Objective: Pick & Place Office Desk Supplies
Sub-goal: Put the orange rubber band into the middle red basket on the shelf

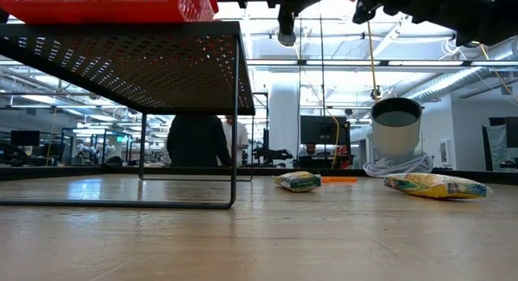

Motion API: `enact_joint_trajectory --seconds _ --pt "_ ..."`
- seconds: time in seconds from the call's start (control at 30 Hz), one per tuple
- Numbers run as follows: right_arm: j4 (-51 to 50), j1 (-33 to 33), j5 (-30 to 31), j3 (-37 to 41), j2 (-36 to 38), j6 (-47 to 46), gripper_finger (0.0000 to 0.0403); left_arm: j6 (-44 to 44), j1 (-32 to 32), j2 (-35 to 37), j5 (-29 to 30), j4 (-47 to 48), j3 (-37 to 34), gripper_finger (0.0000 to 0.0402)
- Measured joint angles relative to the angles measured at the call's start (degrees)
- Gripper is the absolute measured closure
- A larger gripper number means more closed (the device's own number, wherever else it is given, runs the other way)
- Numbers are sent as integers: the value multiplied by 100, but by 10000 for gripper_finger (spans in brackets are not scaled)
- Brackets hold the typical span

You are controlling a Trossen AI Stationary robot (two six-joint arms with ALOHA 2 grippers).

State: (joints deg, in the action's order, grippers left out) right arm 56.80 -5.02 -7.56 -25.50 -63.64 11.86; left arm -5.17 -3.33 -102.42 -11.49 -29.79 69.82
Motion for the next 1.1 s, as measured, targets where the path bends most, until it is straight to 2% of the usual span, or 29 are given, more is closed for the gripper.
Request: enact_joint_trajectory --seconds 0.2,0.47,0.63,0.87,1.1 --pt "3 2 5 0 0 -15 403 9 64 -1 -38 14 -2 391" --pt "-38 2 33 0 0 -126 394 37 70 -1 -52 21 -2 391" --pt "-313 4 136 0 104 -169 334 -59 113 32 -142 250 -2 389" --pt "-1798 9 1440 7 881 -471 227 -268 225 324 -520 662 2 393" --pt "-2466 7 1789 5 1410 -533 178 117 229 1024 -305 1847 0 397"
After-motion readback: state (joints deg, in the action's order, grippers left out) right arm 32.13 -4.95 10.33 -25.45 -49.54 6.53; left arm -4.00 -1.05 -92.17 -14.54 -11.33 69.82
